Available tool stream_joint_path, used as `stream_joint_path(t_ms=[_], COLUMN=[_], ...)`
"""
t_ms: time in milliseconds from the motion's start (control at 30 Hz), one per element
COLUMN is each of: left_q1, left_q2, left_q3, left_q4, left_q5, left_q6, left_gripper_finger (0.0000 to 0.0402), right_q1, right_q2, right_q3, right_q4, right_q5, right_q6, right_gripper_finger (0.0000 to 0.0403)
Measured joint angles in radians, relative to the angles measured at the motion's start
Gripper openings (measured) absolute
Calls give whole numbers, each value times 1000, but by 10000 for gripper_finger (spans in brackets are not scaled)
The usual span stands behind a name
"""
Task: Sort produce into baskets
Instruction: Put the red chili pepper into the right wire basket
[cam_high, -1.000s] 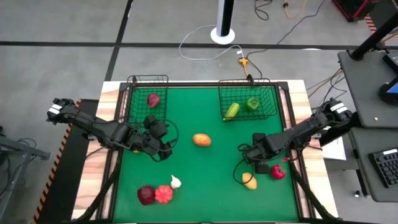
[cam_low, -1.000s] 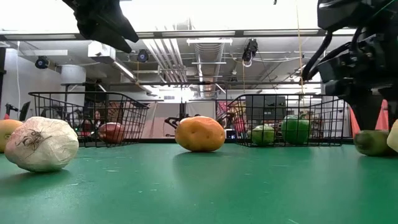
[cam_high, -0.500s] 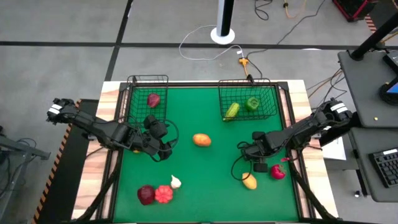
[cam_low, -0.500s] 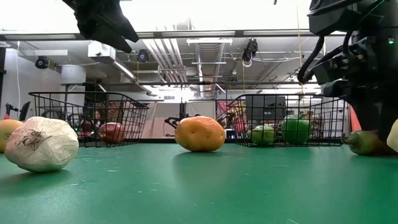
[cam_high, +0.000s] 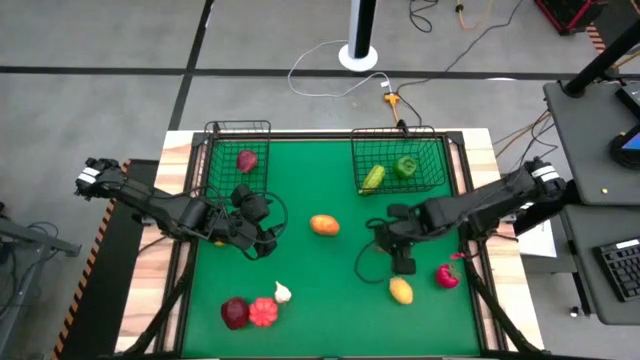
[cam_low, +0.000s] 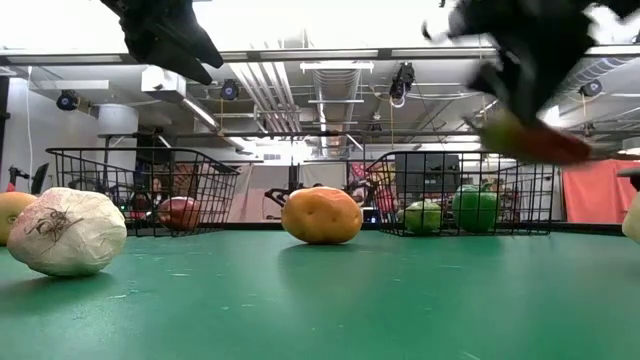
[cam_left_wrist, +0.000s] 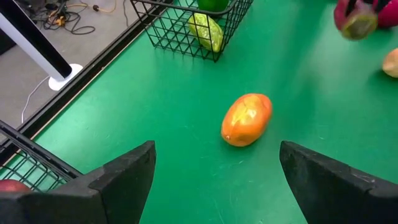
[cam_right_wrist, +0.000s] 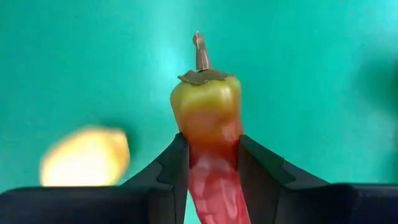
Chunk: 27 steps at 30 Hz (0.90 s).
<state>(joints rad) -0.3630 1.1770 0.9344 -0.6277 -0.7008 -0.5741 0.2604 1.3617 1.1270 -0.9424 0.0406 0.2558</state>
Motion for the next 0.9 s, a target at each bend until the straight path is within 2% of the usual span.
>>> stream_joint_path(t_ms=[167, 267, 333, 567, 900], left_q1=[0, 0, 0, 0, 0], left_q2=[0, 0, 0, 0, 0], left_q3=[0, 0, 0, 0, 0], left_q4=[7, 7, 7, 7, 7], left_q5=[-14, -26, -26, -26, -26], left_q6=[15, 15, 16, 16, 16], left_gripper_finger=[322, 322, 322, 322, 322], right_q1=[-60, -114, -165, -399, -709], right_q2=[0, 0, 0, 2, 2], right_q3=[208, 301, 346, 384, 322], right_q4=[2, 2, 2, 2, 9], right_q5=[140, 259, 300, 285, 98], right_q6=[-174, -282, -347, -525, -642], right_gripper_finger=[104, 104, 104, 104, 104])
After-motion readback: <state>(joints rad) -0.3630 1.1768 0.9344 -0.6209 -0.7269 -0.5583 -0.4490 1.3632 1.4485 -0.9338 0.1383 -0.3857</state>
